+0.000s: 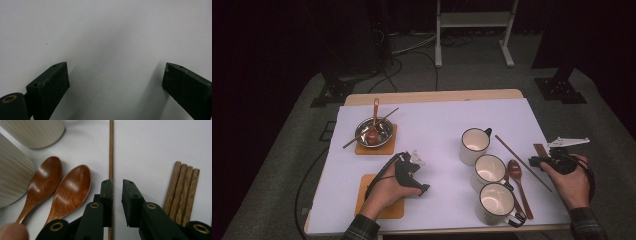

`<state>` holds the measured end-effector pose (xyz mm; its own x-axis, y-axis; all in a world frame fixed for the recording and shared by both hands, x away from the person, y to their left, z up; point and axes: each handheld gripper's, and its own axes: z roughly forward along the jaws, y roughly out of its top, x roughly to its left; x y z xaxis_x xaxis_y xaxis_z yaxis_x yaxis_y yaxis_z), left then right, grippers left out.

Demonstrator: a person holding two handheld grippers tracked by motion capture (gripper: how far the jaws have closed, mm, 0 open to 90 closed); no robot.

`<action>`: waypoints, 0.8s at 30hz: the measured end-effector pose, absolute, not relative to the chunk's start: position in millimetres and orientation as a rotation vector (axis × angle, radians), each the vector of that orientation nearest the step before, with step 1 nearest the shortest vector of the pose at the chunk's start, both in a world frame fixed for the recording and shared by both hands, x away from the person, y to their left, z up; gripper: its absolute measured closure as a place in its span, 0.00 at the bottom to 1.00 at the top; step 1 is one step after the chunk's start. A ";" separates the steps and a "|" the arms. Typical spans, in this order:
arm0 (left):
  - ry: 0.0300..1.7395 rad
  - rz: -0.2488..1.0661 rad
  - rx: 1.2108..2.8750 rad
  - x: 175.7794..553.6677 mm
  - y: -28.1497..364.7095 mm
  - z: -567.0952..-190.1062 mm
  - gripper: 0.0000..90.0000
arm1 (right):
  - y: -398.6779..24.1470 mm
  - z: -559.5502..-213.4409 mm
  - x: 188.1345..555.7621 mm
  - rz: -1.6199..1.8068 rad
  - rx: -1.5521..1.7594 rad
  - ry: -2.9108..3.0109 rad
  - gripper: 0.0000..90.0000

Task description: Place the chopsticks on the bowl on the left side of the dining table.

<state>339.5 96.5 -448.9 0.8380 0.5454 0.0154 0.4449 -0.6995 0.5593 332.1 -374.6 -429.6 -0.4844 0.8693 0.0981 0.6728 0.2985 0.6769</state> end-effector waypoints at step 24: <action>0.727 0.241 2.469 339.7 96.1 -448.5 0.06 | -362.7 -448.3 328.2 0.850 1.394 2.295 0.93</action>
